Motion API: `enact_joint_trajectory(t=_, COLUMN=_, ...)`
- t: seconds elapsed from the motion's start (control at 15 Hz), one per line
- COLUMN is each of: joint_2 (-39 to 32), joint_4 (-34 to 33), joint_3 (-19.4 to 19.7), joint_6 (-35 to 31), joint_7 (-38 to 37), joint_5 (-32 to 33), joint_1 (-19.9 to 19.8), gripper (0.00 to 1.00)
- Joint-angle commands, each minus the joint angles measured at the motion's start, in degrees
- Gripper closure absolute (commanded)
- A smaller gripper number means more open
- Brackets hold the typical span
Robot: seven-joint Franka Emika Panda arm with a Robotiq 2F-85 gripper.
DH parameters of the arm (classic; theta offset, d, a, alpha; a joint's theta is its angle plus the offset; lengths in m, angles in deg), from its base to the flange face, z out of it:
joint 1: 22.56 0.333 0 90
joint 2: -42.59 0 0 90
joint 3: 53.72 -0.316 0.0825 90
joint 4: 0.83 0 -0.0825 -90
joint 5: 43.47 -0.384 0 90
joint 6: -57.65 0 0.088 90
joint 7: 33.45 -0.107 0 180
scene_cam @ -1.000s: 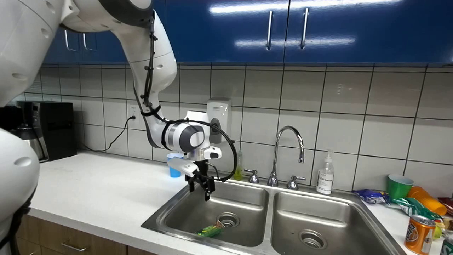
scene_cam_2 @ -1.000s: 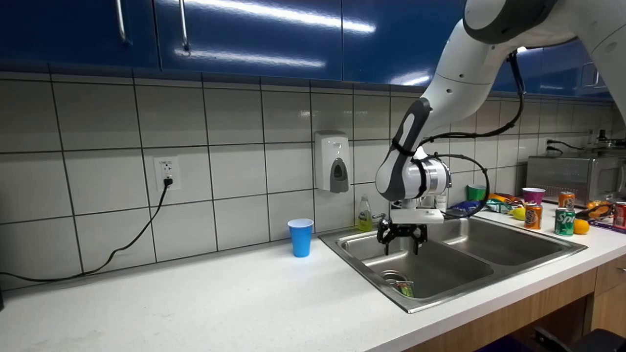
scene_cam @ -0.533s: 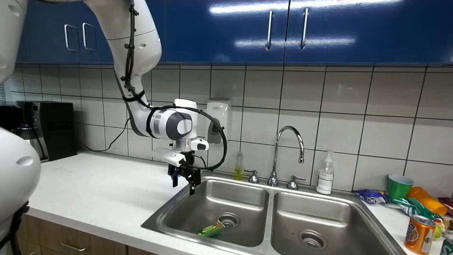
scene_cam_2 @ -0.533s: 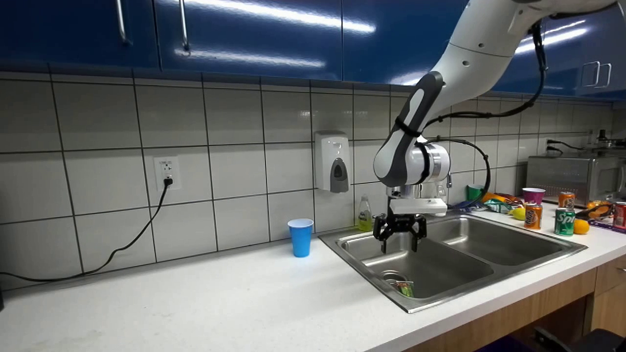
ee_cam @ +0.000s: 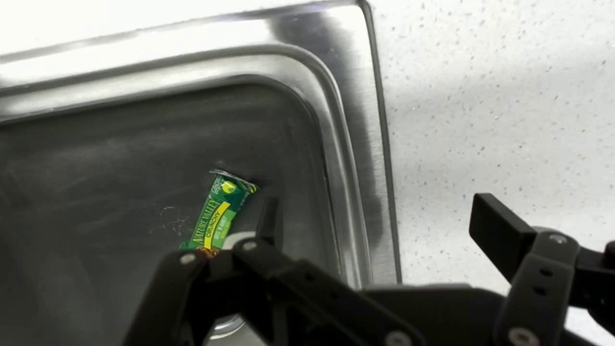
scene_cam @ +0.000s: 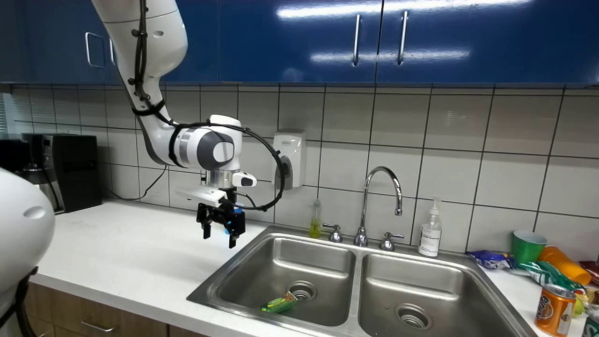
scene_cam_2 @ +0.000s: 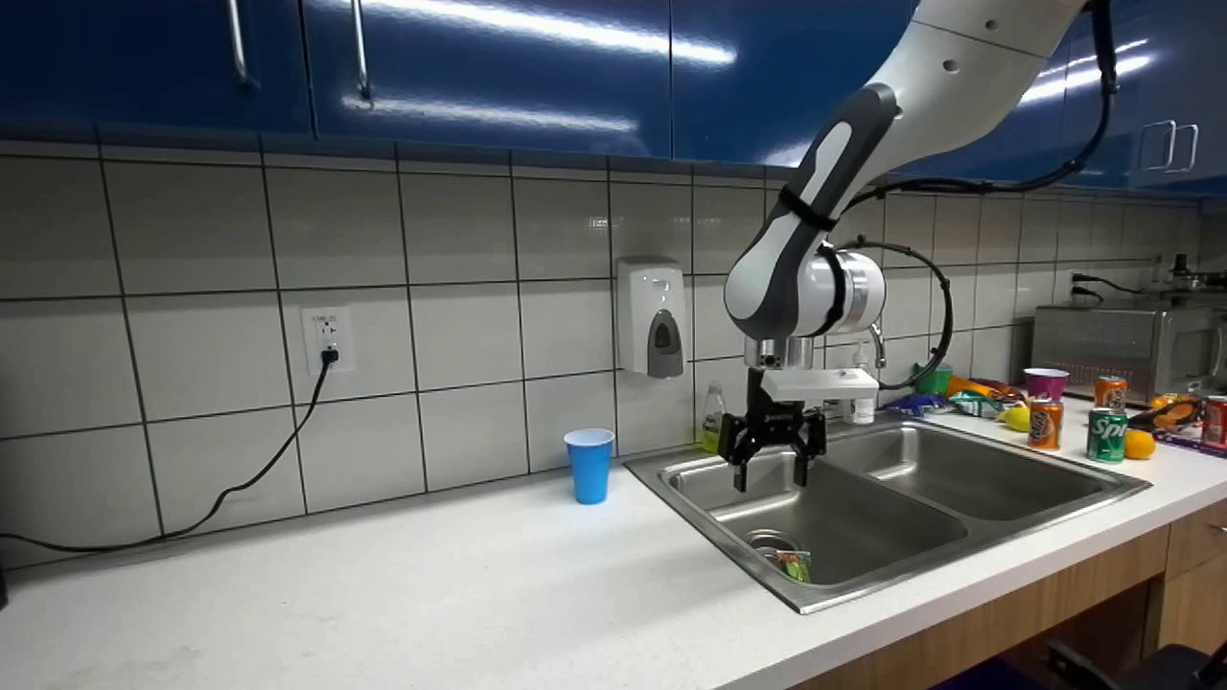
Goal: Move the protein bar to the left sink
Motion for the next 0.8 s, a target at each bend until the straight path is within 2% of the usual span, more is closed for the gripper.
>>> enact_joint_trajectory(t=0.0, joint_2=6.79, joint_4=3.51, joint_3=-1.18, joint_6=3.43, joint_7=2.67, joint_5=-2.24, joint_1=0.47, gripper=0.0)
enact_joint_trajectory(t=0.07, joint_2=8.32, joint_4=3.99, joint_3=-1.27, joint_6=4.94, joint_7=2.58, joint_5=-2.8, joint_1=0.62, gripper=0.0)
enact_joint_trajectory(t=0.13, joint_2=3.54, joint_4=1.63, joint_3=-0.88, joint_6=2.14, joint_7=0.56, joint_5=-0.9, joint_1=0.51, gripper=0.0)
enact_joint_trajectory(t=0.33, joint_2=6.36, joint_4=2.86, joint_3=-0.96, joint_6=3.7, joint_7=0.73, joint_5=-1.56, joint_1=0.78, gripper=0.0)
enact_joint_trajectory(t=0.73, joint_2=6.7, joint_4=3.36, joint_3=-0.96, joint_6=3.72, joint_7=0.95, joint_5=-1.6, joint_1=0.78, gripper=0.0)
